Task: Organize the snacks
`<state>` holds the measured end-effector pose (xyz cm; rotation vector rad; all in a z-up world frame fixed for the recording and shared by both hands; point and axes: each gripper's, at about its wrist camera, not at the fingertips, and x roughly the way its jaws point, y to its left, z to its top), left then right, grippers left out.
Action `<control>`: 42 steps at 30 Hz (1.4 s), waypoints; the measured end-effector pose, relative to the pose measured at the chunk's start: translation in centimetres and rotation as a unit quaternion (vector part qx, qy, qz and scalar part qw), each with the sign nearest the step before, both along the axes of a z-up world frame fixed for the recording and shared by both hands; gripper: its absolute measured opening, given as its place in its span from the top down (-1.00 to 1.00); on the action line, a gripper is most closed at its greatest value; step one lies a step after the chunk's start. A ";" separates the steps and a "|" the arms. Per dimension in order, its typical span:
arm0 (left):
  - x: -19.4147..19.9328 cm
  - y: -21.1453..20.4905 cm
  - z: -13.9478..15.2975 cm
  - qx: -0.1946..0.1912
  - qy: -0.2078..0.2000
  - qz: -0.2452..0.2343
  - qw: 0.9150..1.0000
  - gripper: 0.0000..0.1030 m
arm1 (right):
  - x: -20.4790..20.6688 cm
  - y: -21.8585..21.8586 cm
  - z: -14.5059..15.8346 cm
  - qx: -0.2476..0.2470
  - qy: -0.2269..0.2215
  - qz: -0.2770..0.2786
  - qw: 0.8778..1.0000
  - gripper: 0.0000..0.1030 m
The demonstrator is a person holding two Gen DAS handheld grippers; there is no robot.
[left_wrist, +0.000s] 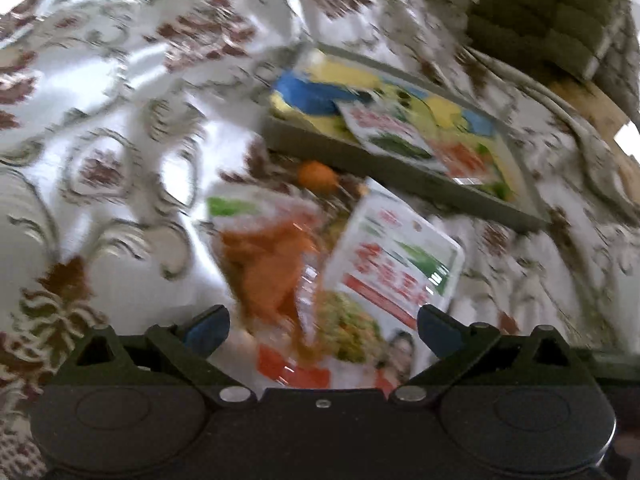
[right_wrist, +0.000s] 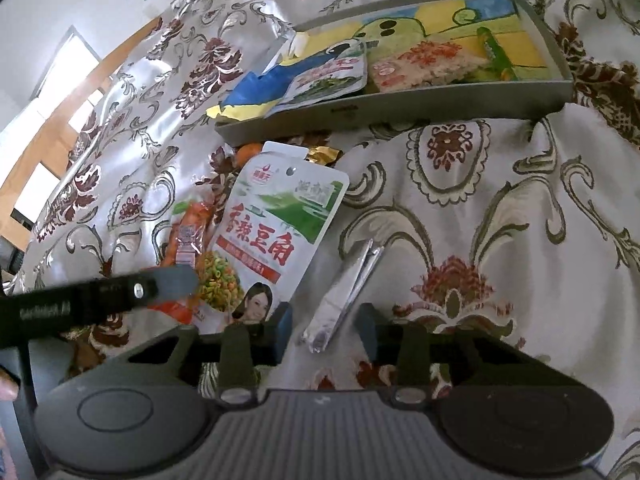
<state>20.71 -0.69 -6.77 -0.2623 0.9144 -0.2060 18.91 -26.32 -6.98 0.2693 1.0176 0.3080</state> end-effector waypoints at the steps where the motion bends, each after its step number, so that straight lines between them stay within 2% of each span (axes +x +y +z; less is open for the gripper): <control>1: 0.2 0.2 0.1 0.004 -0.006 0.007 1.000 -0.94 | 0.0 0.2 -0.1 -0.003 -0.002 0.002 1.000 0.29; 5: 1.6 1.2 0.0 0.006 -0.005 0.016 1.000 -0.88 | 0.3 0.8 -0.2 -0.023 -0.013 0.009 1.000 0.41; 9: 3.2 2.5 -1.8 -0.022 0.040 0.027 0.999 -0.87 | 1.0 1.6 -0.8 -0.047 -0.014 0.011 0.999 0.45; 13: 3.9 3.5 -2.3 -0.063 0.051 0.039 0.996 -0.98 | 1.2 2.4 -1.0 -0.066 -0.021 0.014 0.998 0.45; 15: 4.1 3.4 -2.4 -0.063 0.051 0.040 0.996 -0.97 | 1.1 2.8 -1.1 -0.077 -0.026 0.020 0.997 0.45; 17: 4.2 3.0 -2.4 -0.054 0.046 0.039 0.997 -0.92 | 0.9 2.9 -1.0 -0.083 -0.030 0.024 0.996 0.46; 19: 4.1 2.5 -2.2 -0.029 0.038 0.042 0.998 -0.67 | 0.8 3.1 -0.9 -0.089 -0.034 0.024 0.995 0.49; 21: 3.8 2.1 -1.7 -0.005 0.029 0.034 0.999 -0.27 | 0.7 3.3 -0.6 -0.099 -0.042 0.028 0.994 0.54; 23: 3.5 1.7 -1.3 -0.003 0.019 0.027 0.999 -0.12 | 0.5 3.5 -0.3 -0.109 -0.055 0.030 0.992 0.72; 24: 3.4 1.5 -1.2 0.002 0.016 0.025 1.000 -0.05 | 0.5 3.5 -0.1 -0.110 -0.061 0.031 0.992 0.73; 35: 2.2 -1.3 -0.8 0.079 -0.027 -0.035 0.996 0.00 | 0.9 3.4 -0.6 -0.110 -0.056 0.035 0.992 0.75; 39: 1.8 -1.4 -0.4 0.085 -0.034 -0.033 0.995 0.04 | 0.6 3.5 0.0 -0.116 -0.066 0.030 0.991 0.79; 42: 1.2 -2.2 0.2 0.107 -0.045 -0.033 0.993 0.08 | 0.4 3.5 0.6 -0.133 -0.075 0.019 0.988 0.85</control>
